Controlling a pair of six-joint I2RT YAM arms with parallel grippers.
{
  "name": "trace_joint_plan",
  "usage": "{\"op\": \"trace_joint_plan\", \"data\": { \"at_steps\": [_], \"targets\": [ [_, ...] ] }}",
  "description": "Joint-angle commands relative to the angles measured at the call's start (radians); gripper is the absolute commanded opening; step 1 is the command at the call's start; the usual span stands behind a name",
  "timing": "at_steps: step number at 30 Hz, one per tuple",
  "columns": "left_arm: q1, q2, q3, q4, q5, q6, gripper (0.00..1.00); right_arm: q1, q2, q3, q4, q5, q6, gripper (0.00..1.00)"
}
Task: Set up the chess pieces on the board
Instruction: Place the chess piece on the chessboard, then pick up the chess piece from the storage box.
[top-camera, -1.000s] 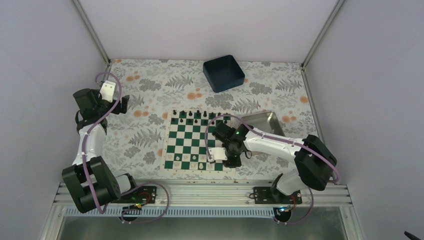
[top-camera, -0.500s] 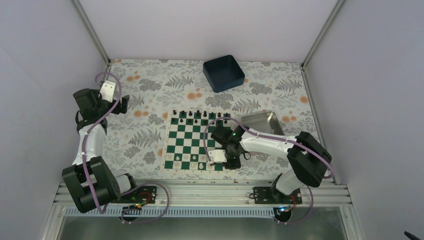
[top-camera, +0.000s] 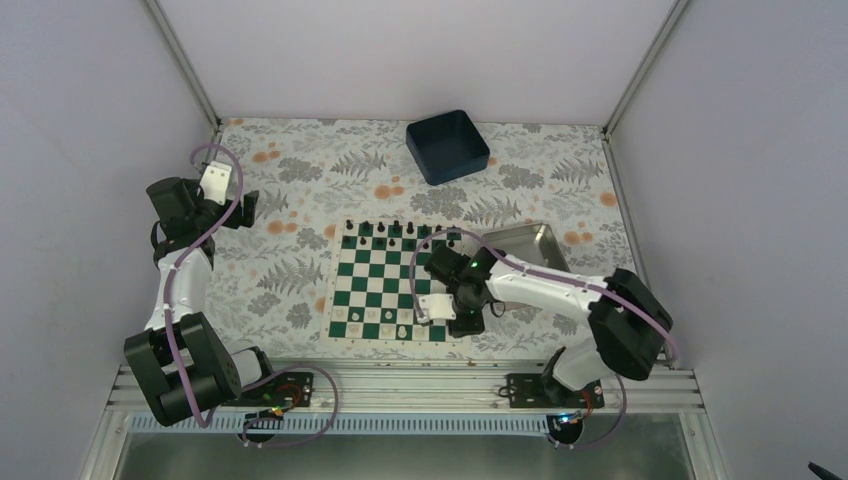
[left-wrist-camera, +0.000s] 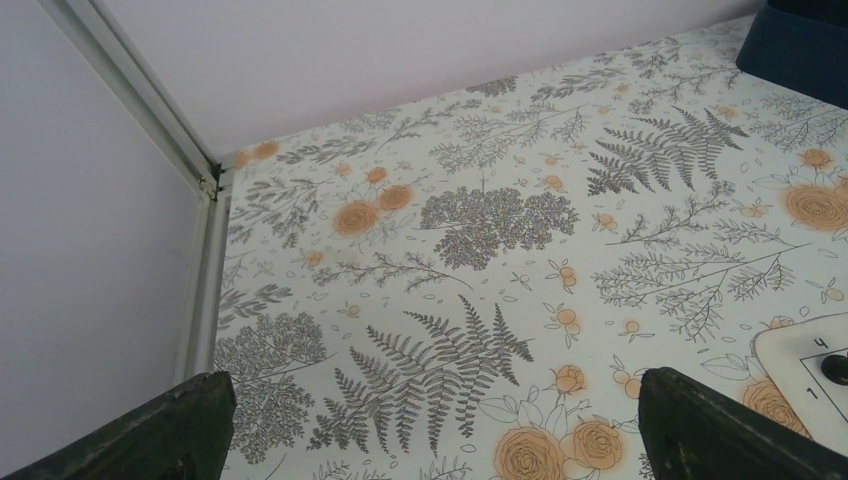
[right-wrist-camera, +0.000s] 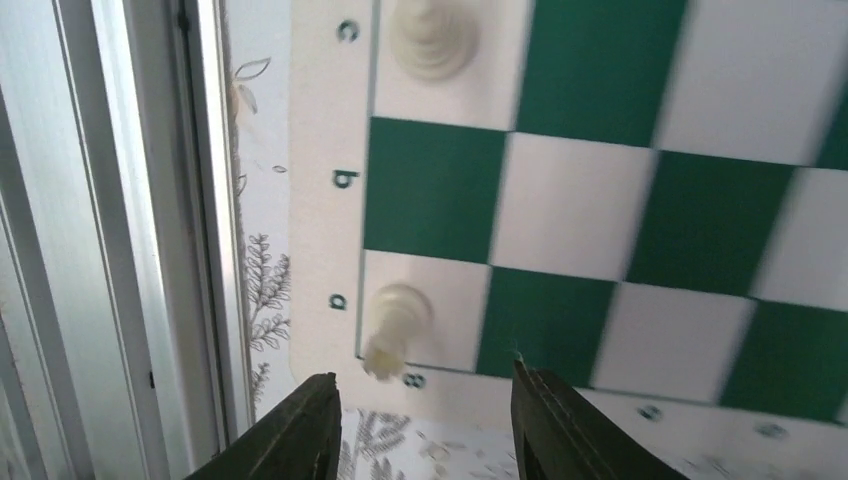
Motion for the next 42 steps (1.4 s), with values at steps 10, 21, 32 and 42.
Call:
{"op": "trace_joint_plan", "data": {
  "at_steps": [10, 21, 32, 42],
  "targets": [
    [0.006, -0.003, -0.011, 0.019, 0.002, 0.001, 1.00, -0.640, -0.202, 0.168, -0.071, 0.113, -0.260, 0.47],
    [0.006, -0.006, -0.015, 0.025, 0.003, 0.001, 1.00, -1.010, -0.035, 0.156, 0.028, 0.038, -0.404, 0.46],
    [0.006, -0.006, -0.015, 0.023, 0.001, 0.001, 1.00, -1.017, 0.057, 0.132, 0.142, 0.112, -0.400, 0.43],
    [0.006, -0.002, -0.014, 0.023, 0.001, 0.002, 1.00, -1.017, 0.126, 0.151, 0.117, 0.140, -0.412, 0.39]
  ]
}}
